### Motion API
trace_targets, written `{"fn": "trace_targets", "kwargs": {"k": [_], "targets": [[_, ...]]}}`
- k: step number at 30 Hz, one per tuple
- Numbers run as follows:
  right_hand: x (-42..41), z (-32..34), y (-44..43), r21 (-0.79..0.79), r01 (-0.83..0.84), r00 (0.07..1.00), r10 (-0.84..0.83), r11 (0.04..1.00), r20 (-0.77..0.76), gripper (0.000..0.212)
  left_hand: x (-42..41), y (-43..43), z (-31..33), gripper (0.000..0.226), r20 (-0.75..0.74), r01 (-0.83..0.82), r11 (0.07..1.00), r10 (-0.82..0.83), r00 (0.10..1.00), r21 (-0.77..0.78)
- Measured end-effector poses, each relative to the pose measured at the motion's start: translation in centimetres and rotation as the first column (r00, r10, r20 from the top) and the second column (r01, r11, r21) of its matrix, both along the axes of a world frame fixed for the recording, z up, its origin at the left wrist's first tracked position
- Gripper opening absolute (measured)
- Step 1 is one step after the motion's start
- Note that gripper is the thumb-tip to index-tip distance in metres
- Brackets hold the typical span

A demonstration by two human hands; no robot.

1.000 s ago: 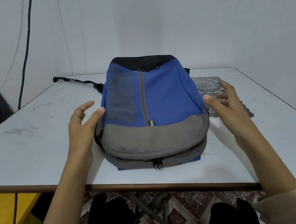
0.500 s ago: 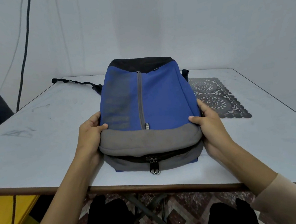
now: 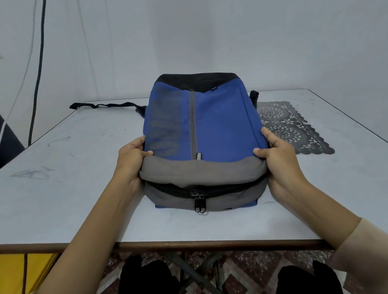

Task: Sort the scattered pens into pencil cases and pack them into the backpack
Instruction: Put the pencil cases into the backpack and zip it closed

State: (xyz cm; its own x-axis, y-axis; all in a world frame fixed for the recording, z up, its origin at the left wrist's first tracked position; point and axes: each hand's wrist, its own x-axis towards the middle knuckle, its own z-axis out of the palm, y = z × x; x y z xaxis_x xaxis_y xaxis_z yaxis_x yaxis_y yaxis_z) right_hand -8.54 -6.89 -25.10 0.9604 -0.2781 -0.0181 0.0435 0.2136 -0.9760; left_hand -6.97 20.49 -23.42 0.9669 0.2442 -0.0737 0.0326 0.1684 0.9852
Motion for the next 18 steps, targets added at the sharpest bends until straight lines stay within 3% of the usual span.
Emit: {"fn": "trace_targets", "kwargs": {"k": [10,13,14,16,18], "targets": [[2.4,1.5,-0.9,-0.099,0.062,0.997,-0.066,0.993,-0.039,0.067,1.8,-2.7,0.5,0.053,0.004,0.0,1.0,0.0,1.0,0.013],[2.5,1.9,-1.1,-0.267,0.001,1.0,-0.006,0.964,-0.018,0.069,1.2,-3.0,1.3,0.045,0.035,0.014,0.994,-0.018,0.999,0.111],[2.3,2.1,-1.1,-0.411,0.006,1.0,0.001,0.912,0.018,0.073,0.8,-3.1,1.8,0.038,0.056,0.008,0.982,-0.019,0.998,0.191],[1.4,2.7,-0.7,-0.727,0.092,0.988,0.029,0.68,0.152,0.079,0.0,-3.4,2.6,0.023,0.145,-0.031,0.899,-0.036,0.989,0.438],[0.2,3.7,0.3,-0.881,0.212,0.94,0.157,0.424,0.302,0.076,-0.7,-3.4,2.9,0.048,0.223,-0.05,0.693,-0.162,0.961,0.719]]}}
